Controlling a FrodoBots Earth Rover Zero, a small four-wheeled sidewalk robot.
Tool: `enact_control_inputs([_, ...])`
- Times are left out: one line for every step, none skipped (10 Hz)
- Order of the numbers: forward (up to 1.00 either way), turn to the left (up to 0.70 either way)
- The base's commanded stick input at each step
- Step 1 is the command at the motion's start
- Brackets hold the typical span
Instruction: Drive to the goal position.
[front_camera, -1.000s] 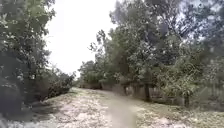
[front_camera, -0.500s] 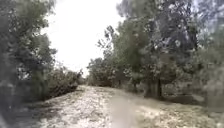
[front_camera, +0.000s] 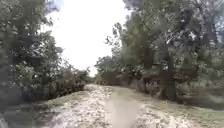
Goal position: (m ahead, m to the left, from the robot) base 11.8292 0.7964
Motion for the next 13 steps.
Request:
enact_control_inputs([0.85, 0.04])
enact_control_inputs([0.85, 0.00])
enact_control_inputs([0.85, 0.00])
enact_control_inputs([0.85, 0.00])
enact_control_inputs([0.85, 0.03])
enact_control_inputs([0.85, 0.29])
enact_control_inputs([0.85, 0.12])
enact_control_inputs([0.85, 0.00])
enact_control_inputs([0.85, 0.00])
enact_control_inputs([0.85, 0.00])
enact_control_inputs([0.85, 0.00])
enact_control_inputs([0.85, 0.00])
enact_control_inputs([0.85, 0.00])
